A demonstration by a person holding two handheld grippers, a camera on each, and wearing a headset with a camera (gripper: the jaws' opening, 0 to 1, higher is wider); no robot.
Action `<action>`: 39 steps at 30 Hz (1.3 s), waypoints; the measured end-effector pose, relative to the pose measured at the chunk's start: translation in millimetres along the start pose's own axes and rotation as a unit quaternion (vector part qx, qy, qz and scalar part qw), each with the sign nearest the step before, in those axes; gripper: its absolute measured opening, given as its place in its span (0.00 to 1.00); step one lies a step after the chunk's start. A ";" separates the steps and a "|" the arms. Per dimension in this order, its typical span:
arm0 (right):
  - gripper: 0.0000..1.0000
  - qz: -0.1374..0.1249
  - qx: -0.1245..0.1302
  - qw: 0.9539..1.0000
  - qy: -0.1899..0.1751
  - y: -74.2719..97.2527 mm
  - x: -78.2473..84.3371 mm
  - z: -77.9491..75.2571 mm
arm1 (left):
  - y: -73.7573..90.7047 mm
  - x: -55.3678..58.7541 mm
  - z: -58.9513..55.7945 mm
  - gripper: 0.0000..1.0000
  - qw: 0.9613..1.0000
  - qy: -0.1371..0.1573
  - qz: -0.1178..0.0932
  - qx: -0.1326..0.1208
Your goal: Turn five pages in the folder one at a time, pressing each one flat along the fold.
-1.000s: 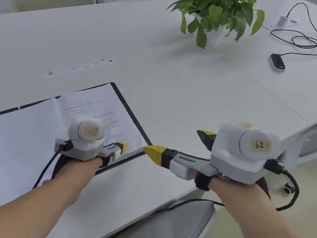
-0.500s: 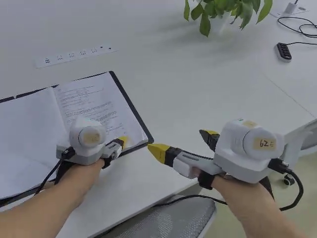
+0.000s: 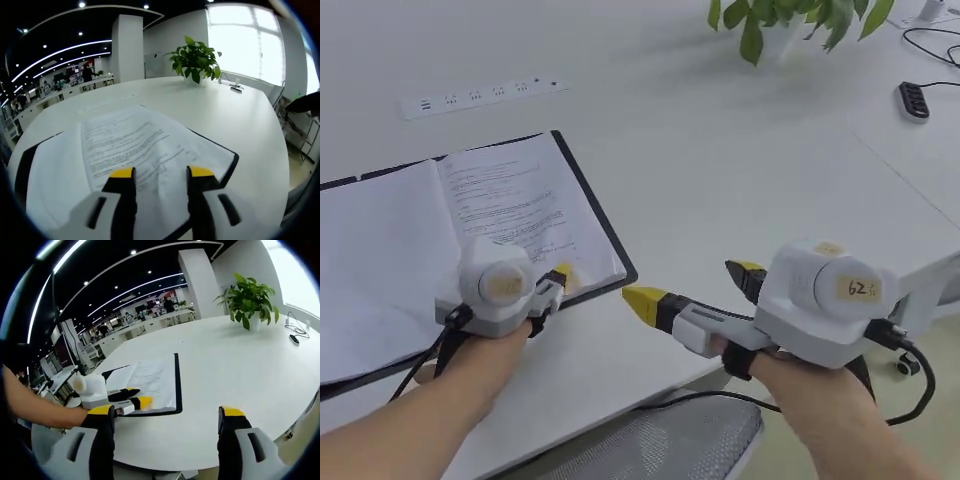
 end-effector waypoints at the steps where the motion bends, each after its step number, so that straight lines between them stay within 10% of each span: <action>1: 0.85 0.002 -0.001 1.000 0.001 -0.6 0.8 0.0 | 0.6 0.5 1.8 0.35 1.000 0.002 -0.002 -0.001; 17: 0.78 0.011 -0.028 1.000 0.008 -23.5 -4.1 4.0 | 2.4 -1.0 7.4 0.19 1.000 0.012 -0.011 -0.013; 29: 0.55 0.038 -0.097 0.995 0.000 -86.1 0.3 24.8 | 2.0 0.2 6.9 0.13 0.999 0.025 -0.014 -0.017; 39: 0.44 0.062 -0.095 0.992 -0.050 -116.0 14.6 18.9 | 0.0 0.8 6.1 0.08 0.999 0.025 -0.016 -0.013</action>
Point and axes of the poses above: the centre of the closed fingertips' face, and the gripper's own axes: y roughly backward along the fingers, z roughly to its left, x roughly out of its underside, the point moved 5 cm from there along y, roughly backward along the fingers, and after that the axes turned 7 degrees about y, right-handed, at the moved point
